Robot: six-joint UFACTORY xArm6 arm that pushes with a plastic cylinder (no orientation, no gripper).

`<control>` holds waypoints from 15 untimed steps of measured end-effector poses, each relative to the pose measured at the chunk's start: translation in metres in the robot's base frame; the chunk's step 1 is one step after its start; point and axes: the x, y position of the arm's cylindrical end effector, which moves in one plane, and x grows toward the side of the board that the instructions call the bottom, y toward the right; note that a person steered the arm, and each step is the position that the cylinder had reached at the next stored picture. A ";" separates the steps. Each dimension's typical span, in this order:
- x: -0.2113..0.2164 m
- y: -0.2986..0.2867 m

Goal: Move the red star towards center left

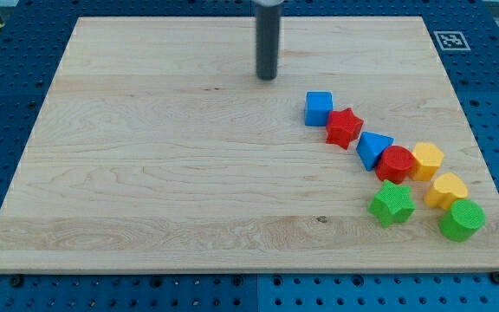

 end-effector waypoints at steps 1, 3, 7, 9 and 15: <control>0.004 0.084; 0.106 0.122; 0.106 0.116; 0.139 0.102; 0.119 -0.012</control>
